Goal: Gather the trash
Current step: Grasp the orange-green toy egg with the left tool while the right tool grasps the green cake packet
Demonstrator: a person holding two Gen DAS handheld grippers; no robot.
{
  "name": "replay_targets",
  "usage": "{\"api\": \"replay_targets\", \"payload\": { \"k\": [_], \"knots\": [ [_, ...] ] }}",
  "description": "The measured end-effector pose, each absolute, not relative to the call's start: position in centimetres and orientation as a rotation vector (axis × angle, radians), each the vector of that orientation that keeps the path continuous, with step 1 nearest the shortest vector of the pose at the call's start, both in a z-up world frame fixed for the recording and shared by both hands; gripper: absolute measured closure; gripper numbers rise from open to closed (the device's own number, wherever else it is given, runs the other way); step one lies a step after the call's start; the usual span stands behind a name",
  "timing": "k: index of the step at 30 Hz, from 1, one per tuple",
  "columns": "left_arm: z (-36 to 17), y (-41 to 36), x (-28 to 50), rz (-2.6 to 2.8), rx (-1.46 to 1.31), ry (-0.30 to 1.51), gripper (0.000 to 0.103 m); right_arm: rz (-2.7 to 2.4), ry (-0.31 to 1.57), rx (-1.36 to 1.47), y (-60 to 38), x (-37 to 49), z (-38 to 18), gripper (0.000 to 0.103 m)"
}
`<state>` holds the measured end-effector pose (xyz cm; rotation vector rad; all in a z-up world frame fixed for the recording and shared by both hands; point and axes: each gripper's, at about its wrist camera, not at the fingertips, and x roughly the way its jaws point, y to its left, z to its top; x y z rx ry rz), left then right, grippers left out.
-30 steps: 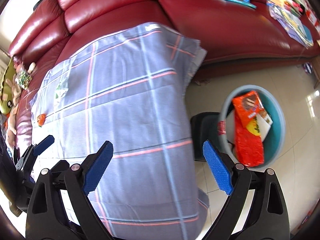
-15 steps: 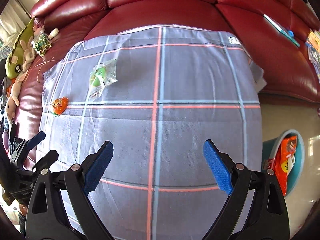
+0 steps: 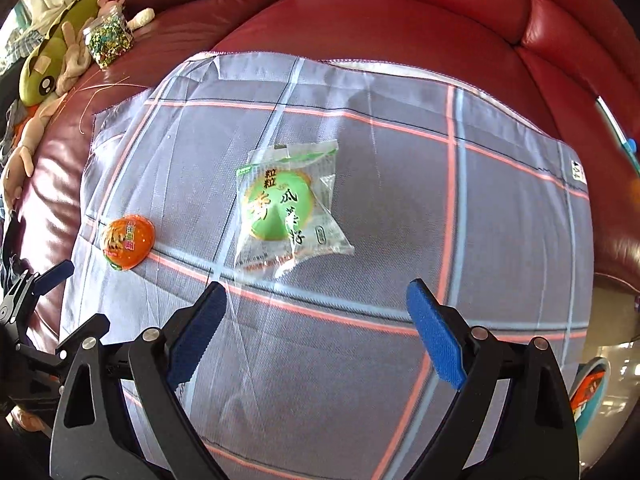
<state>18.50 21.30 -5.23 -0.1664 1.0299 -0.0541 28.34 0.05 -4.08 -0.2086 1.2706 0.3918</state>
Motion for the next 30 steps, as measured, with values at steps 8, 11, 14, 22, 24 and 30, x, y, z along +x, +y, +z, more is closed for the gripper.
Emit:
{"api": "replay_targets", "payload": {
  "k": [8, 11, 14, 22, 24, 30],
  "knots": [
    [-5.8, 22.6, 20.1, -0.033, -0.138, 1.045, 0.004, 0.423, 1.275, -0.267, 3.2, 31.2, -5.9, 0.016],
    [-5.7, 23.1, 20.5, -0.010, -0.115, 1.040, 0.004, 0.429, 1.278, -0.285, 4.0, 31.9, -6.5, 0.016],
    [-5.7, 23.7, 20.8, 0.000, -0.111, 1.044, 0.004, 0.431, 1.277, -0.300, 4.5, 32.4, -7.0, 0.016],
    [-5.2, 23.4, 20.7, -0.020, -0.060, 1.020, 0.004, 0.461, 1.265, -0.355, 5.2, 31.8, -7.4, 0.048],
    [-5.3, 23.0, 20.7, -0.033, -0.039, 1.018, 0.004, 0.465, 1.255, -0.338, 4.7, 31.5, -6.9, 0.048],
    [-6.0, 21.6, 21.6, -0.077, 0.036, 1.021, 0.010, 0.447, 1.243, -0.302, 1.7, 30.5, -5.6, 0.048]
  ]
}}
